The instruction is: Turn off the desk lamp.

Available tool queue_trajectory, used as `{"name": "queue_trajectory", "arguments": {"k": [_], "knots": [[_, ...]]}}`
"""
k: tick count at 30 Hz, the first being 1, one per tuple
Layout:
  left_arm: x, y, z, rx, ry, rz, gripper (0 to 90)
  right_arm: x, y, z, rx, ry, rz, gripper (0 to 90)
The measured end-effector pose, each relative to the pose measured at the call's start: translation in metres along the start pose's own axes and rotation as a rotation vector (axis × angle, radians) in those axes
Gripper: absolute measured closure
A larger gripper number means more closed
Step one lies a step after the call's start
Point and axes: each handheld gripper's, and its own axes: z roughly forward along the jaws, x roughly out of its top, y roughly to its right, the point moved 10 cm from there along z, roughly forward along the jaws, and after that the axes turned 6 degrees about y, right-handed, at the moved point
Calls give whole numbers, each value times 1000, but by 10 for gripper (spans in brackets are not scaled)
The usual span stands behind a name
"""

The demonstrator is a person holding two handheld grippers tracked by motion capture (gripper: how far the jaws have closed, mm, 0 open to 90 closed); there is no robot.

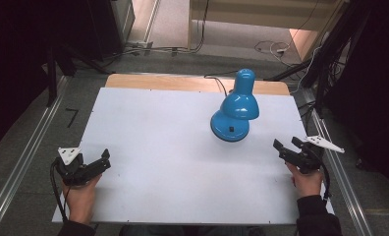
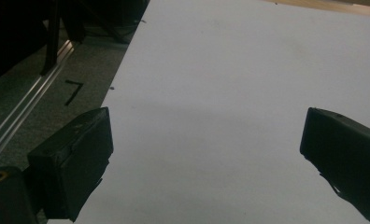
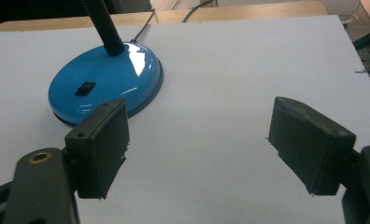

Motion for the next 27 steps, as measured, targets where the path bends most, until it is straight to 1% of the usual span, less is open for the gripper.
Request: {"name": "queue_trajectory", "arguments": {"k": [10, 14, 16, 18, 19, 22, 24, 25, 27], "knots": [[0, 0, 0, 0, -1, 2, 33, -6, 9, -16, -17, 4, -4, 185], [0, 0, 0, 0, -1, 1, 34, -10, 13, -24, -24, 1, -11, 181], [0, 0, 0, 2, -1, 2, 34, -14, 16, -27, -35, -6, -27, 175], [0, 0, 0, 1, 2, 3, 34, -20, 20, -29, -53, -27, -36, 160], [1, 0, 0, 1, 2, 3, 34, -24, 21, -30, -56, -37, -29, 157], [1, 1, -1, -2, 4, 3, 34, -36, 28, -32, -74, -76, -35, 145], [0, 1, -1, 0, 3, 6, 33, -45, 34, -31, -94, -103, -40, 134], [0, 1, -1, 2, 1, 5, 34, -50, 38, -30, -107, -121, -48, 128], [0, 2, 0, 2, 0, 4, 33, -60, 45, -25, -158, -171, -80, 128]]}}
